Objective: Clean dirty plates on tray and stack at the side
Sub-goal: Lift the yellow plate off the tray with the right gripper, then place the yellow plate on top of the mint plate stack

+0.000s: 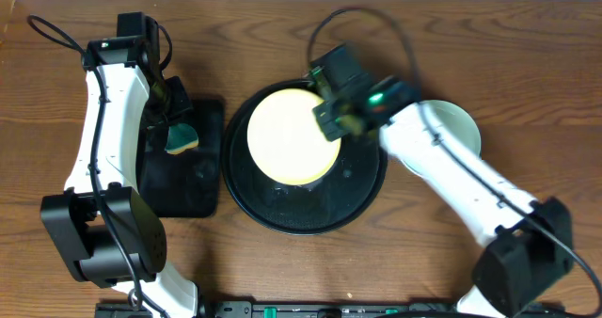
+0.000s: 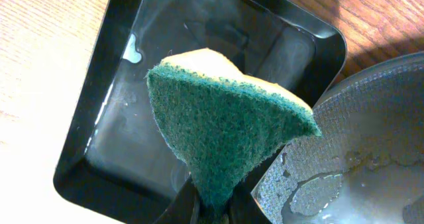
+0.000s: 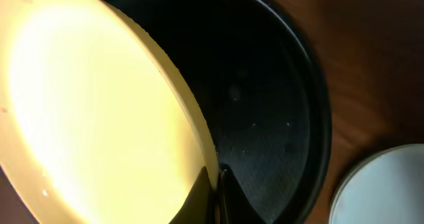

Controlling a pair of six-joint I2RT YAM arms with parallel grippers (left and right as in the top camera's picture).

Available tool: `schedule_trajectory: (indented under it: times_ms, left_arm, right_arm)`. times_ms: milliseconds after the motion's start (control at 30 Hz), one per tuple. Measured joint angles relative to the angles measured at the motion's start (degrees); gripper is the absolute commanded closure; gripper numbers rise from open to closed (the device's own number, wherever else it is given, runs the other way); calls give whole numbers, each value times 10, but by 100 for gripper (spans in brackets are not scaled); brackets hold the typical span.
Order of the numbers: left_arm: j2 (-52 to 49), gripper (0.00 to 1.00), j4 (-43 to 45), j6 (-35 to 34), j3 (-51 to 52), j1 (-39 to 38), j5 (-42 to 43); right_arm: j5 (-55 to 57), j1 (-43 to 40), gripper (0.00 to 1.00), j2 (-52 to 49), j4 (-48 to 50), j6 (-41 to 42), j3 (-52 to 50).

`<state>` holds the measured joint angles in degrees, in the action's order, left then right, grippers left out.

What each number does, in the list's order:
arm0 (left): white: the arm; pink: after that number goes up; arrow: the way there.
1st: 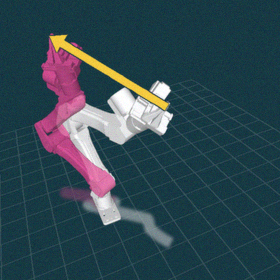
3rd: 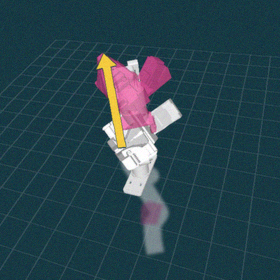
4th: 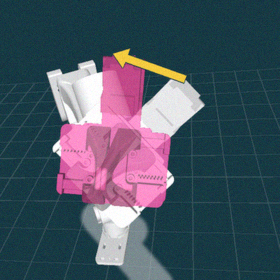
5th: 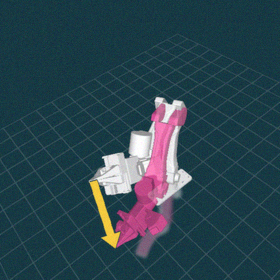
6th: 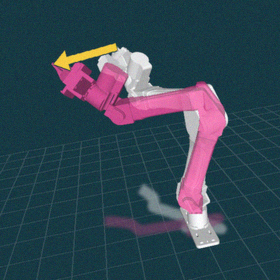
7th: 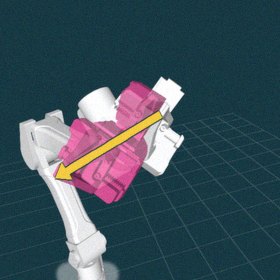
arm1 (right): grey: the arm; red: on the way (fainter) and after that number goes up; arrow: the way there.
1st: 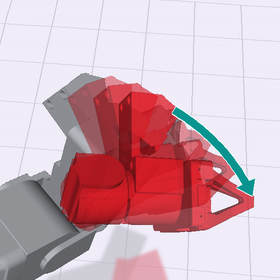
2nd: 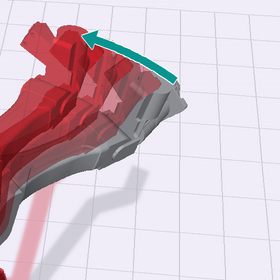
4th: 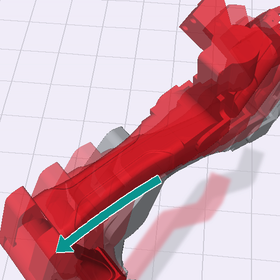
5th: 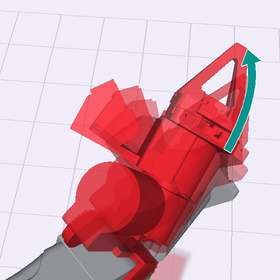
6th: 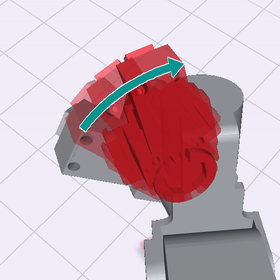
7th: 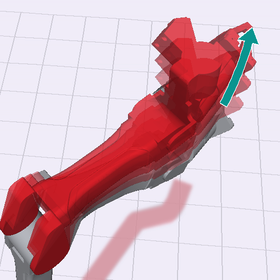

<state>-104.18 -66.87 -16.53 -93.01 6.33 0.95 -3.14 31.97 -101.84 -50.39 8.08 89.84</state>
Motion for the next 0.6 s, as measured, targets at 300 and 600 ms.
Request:
schedule_trajectory:
  times_ms: [300, 600]
  left_arm:
    - [0, 92, 0, 0, 1, 0, 0]
    - [0, 92, 1, 0, 7, 0, 0]
  right_arm:
    - [-105, -218, 99, 81, -56, 1, 0]
    - [-34, -384, 99, 82, -62, 21, -78]
